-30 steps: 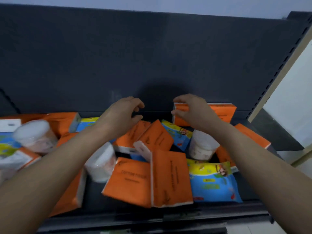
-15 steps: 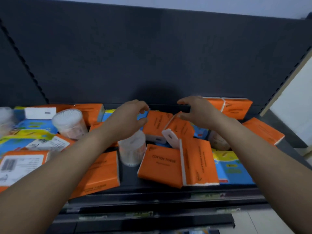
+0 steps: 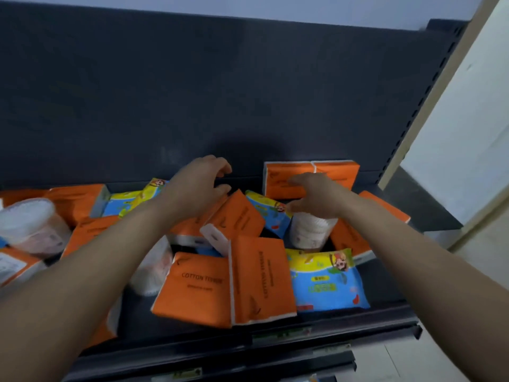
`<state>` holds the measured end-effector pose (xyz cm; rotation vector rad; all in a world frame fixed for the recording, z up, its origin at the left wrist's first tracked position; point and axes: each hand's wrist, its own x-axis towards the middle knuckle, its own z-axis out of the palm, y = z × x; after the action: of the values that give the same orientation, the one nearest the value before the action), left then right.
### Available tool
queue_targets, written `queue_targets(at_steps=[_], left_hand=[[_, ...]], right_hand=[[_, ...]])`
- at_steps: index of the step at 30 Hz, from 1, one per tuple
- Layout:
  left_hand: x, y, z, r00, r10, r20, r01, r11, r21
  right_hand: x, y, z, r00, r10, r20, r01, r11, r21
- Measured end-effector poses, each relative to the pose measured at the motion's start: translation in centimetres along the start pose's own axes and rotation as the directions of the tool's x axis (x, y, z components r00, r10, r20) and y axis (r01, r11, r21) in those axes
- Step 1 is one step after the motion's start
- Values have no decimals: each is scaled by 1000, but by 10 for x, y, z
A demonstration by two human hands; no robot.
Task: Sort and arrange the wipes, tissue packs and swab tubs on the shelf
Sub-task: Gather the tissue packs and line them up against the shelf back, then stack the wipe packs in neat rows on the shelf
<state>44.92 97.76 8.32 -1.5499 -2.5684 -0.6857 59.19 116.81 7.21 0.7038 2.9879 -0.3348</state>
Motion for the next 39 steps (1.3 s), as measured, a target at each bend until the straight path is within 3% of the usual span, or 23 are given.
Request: queue_targets(at_steps=[9, 12, 17, 22, 26, 32, 39], left_hand=[[0, -80, -3, 957, -249, 148, 208, 947, 244], [6, -104, -3, 915, -310, 260, 221, 921, 319], [23, -122, -9, 839, -339, 425, 228, 929, 290], [34, -123, -5, 753, -443, 487, 273, 883, 381], [32, -117, -7, 760, -465, 454, 345, 881, 325], [24, -118, -16, 820, -467, 331, 382, 877, 292], [5, -111, -22, 896, -423, 135, 412, 905, 104]], right_hand=[[58, -15, 21, 975, -12, 220, 29, 997, -73], [69, -21, 25, 964, 22, 264, 9, 993, -119], [80, -30, 30, 922, 103, 373, -37, 983, -181], [82, -36, 32, 908, 181, 377, -132, 980, -151], [79, -41, 28, 935, 185, 302, -151, 980, -133], [76, -56, 14, 997, 77, 33, -72, 991, -115], [68, -69, 5, 973, -6, -233, 6, 1000, -1]])
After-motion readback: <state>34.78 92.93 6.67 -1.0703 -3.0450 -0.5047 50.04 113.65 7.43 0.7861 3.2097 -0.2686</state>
